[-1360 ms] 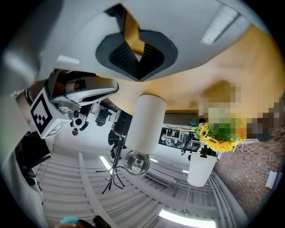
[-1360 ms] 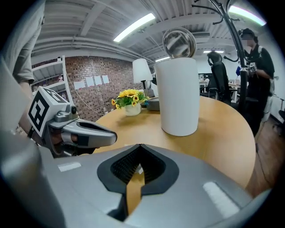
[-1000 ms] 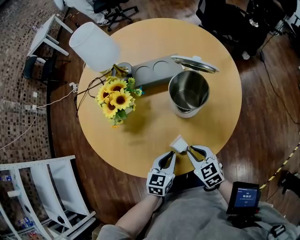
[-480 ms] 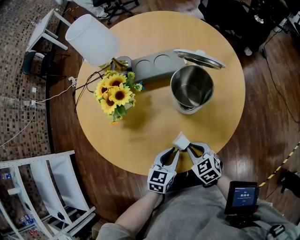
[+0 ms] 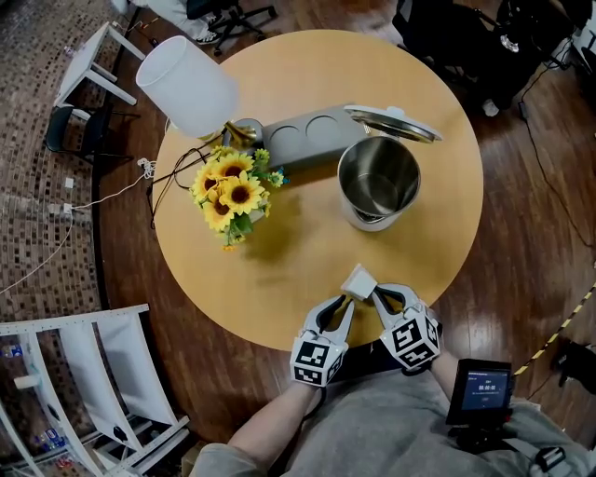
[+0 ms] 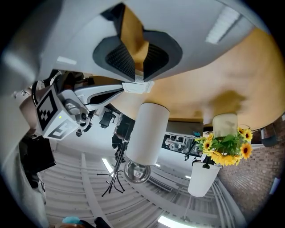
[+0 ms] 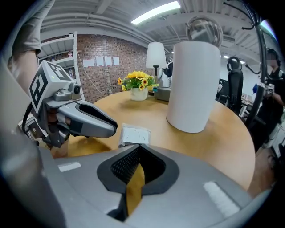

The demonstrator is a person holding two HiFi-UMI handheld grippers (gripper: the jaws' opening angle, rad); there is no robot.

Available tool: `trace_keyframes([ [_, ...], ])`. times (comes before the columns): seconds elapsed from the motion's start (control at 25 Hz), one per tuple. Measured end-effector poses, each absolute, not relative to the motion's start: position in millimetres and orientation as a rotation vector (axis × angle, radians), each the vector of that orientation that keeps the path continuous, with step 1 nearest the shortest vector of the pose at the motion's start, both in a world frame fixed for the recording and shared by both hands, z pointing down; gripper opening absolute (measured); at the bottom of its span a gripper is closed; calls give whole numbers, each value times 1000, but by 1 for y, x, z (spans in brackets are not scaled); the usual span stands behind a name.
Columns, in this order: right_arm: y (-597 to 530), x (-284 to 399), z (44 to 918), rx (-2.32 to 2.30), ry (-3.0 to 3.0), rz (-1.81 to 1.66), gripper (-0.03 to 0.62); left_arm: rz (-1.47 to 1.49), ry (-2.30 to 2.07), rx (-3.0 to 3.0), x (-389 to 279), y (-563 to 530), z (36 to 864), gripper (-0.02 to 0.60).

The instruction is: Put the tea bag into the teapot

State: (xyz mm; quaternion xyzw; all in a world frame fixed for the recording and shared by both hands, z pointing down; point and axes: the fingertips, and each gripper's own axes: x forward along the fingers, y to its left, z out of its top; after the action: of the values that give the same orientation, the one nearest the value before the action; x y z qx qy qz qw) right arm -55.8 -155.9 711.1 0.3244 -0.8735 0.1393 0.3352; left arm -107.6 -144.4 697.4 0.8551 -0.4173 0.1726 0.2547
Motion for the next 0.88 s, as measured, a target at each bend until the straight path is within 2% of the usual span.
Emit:
trace_keyframes([
  [0.88,-209,-52,542,1157,-2462,-3,11,181,-1274,2668,-106,-202,541,43],
])
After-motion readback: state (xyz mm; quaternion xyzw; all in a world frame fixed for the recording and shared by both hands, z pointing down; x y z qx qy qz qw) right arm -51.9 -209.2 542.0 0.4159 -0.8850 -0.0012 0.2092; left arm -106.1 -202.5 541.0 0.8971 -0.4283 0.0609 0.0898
